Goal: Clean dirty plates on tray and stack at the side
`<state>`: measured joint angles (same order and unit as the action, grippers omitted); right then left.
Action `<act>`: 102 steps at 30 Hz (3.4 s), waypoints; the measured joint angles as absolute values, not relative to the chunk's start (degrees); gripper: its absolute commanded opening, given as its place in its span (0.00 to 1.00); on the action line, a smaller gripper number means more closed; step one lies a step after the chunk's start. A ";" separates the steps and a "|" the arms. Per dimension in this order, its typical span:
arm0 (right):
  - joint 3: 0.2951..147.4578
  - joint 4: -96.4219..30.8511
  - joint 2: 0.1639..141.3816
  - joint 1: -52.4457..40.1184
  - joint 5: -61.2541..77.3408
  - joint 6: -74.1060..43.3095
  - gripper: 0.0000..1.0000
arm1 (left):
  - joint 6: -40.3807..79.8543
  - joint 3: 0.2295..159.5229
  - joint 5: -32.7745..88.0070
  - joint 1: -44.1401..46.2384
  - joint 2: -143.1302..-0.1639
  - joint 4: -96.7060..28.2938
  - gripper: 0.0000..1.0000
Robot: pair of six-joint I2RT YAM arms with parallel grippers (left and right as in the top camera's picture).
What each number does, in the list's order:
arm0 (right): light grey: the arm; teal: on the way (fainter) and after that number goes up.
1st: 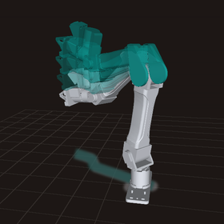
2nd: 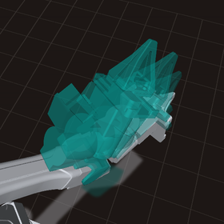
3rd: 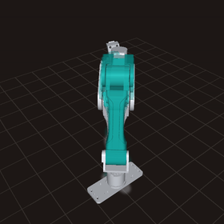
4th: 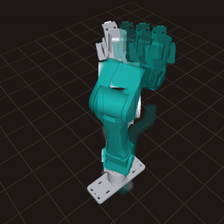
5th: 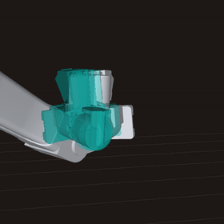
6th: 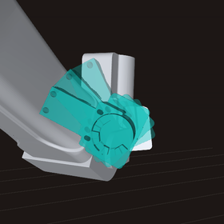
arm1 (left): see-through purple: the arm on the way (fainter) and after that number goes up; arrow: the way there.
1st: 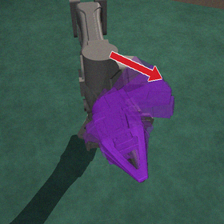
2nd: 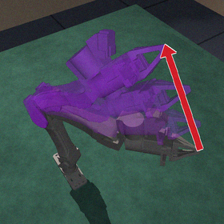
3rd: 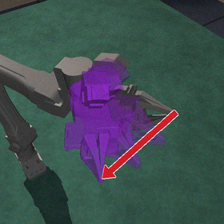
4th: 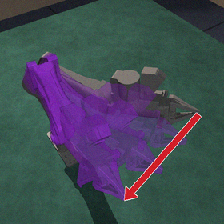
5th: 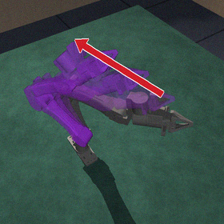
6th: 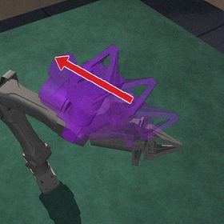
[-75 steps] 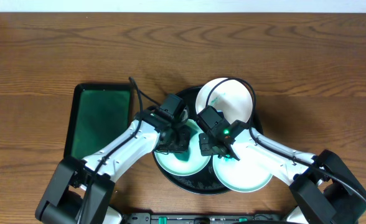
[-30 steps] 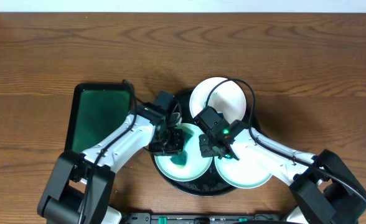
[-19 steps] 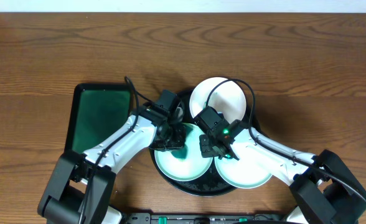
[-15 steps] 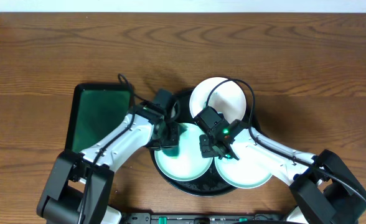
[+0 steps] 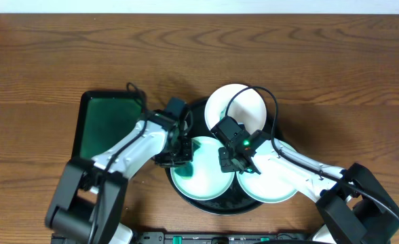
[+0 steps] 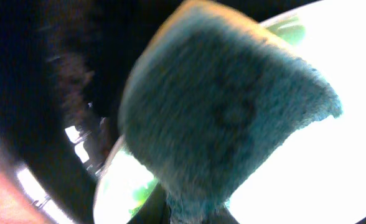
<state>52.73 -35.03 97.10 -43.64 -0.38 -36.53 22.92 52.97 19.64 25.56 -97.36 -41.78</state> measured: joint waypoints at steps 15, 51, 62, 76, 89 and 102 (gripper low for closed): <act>52.71 -37.01 96.90 -43.59 -5.04 -35.42 0.01 | 20.67 54.30 35.03 26.85 -103.92 -36.71 0.07; 52.71 -35.68 96.90 -43.64 -1.26 -36.25 0.01 | 21.67 54.46 38.81 23.49 -105.65 -36.53 0.07; 52.71 -35.00 97.01 -43.66 0.38 -36.42 0.02 | 15.75 55.33 36.32 22.52 -105.56 -42.37 0.07; 52.71 -35.07 97.01 -43.64 0.23 -36.36 0.01 | 0.71 53.78 43.64 21.10 -107.33 -45.89 0.07; 52.71 -35.07 97.01 -43.64 0.21 -36.36 0.01 | 2.13 53.19 43.40 21.21 -107.31 -44.95 0.08; 52.71 -35.16 97.01 -43.64 0.78 -36.40 0.01 | 13.43 54.08 20.88 22.17 -97.45 -49.74 0.07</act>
